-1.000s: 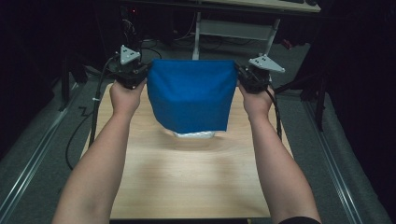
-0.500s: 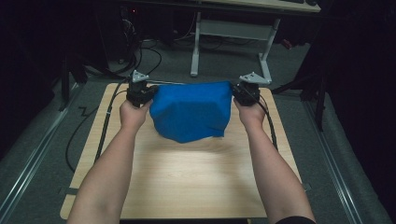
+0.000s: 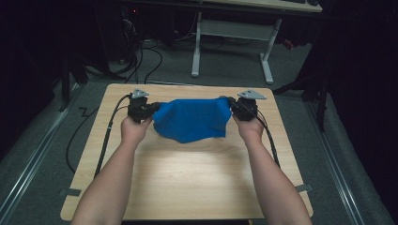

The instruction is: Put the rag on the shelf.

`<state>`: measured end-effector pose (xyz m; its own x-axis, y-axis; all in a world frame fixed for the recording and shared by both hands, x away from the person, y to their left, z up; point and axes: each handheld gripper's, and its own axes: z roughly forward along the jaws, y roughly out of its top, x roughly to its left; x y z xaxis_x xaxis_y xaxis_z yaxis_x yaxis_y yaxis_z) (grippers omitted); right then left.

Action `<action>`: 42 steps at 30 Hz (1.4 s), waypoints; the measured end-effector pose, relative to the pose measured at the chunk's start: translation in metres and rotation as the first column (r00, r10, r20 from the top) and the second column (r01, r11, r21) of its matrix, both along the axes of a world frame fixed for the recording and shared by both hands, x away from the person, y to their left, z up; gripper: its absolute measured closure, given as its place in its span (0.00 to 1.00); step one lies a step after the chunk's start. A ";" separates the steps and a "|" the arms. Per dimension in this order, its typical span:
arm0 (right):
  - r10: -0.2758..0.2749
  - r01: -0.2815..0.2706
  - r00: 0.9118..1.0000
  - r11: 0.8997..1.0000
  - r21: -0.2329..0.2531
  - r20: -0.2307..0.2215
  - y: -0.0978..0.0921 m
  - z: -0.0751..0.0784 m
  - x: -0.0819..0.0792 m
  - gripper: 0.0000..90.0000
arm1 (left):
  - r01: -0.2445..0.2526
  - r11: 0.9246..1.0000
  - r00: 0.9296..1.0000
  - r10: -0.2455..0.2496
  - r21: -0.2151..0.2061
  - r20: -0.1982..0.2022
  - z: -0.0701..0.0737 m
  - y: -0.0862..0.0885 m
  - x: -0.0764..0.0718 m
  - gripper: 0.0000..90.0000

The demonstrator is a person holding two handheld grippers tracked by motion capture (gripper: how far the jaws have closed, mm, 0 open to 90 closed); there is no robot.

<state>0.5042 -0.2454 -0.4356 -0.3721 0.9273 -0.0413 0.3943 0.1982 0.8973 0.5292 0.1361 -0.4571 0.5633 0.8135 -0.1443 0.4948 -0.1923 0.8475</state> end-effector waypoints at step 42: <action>-0.004 0.004 0.996 1.000 0.003 -0.091 -0.006 -0.049 -0.015 0.84 | -0.064 0.993 0.997 0.061 -0.096 -0.038 -0.032 0.010 -0.008 0.66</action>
